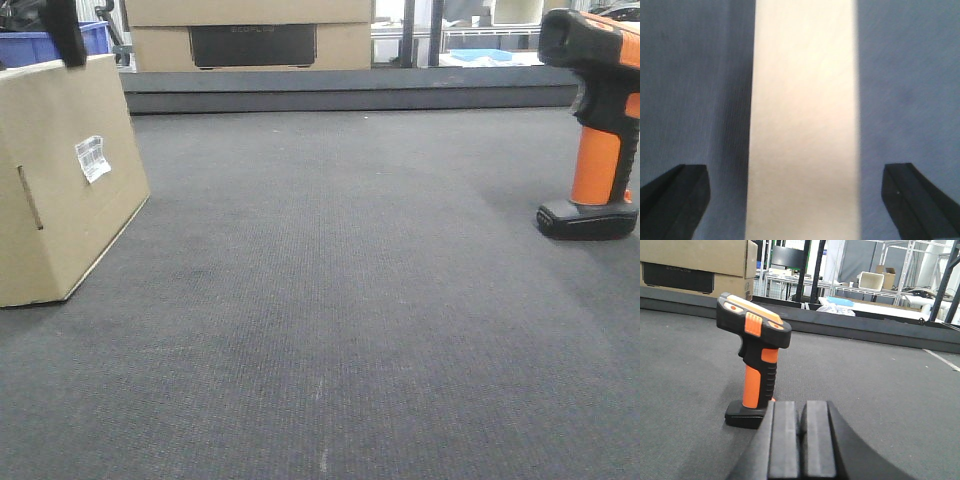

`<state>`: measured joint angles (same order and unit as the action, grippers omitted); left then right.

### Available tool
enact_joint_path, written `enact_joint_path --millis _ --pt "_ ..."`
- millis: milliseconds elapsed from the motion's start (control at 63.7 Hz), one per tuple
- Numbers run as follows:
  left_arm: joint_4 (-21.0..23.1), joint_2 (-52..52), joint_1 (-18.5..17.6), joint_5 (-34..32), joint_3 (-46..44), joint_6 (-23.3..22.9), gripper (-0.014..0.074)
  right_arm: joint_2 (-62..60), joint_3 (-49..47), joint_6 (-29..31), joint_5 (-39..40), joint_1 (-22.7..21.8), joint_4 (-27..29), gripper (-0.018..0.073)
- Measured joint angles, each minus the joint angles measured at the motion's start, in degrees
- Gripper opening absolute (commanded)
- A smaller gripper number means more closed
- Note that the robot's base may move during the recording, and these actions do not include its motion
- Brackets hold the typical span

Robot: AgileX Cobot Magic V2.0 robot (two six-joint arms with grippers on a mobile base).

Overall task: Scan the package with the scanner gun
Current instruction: 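Grasp the cardboard box with the left gripper and lift it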

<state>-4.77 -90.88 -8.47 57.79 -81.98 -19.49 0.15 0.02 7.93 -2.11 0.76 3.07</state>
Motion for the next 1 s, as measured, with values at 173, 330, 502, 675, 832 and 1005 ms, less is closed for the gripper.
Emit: enact_joint_path --millis 173,330,502,675,832,1005 --pt "0.0 -3.5 0.0 3.4 0.0 0.1 0.0599 0.0 0.0 0.0 0.0 0.0 0.0 -0.0167" --pt "0.0 -5.0 0.0 4.8 0.0 0.8 0.0574 0.0 0.0 0.0 0.0 0.0 0.0 -0.0167" --pt "0.6 -5.0 0.0 5.7 0.0 0.8 0.0302 0.0 0.0 0.0 0.0 0.0 0.0 -0.0167" --pt "1.1 -5.0 0.0 5.8 0.0 1.0 -0.011 0.0 0.0 0.0 0.0 0.0 0.0 -0.0167" --pt "1.6 -5.0 0.0 5.8 -0.2 1.3 -0.0111 0.0 0.0 0.0 0.0 0.0 0.0 -0.0167" --pt "6.4 -4.7 0.0 5.9 -2.4 1.3 -0.0111 0.0 0.0 0.0 0.0 0.0 0.0 -0.0167"
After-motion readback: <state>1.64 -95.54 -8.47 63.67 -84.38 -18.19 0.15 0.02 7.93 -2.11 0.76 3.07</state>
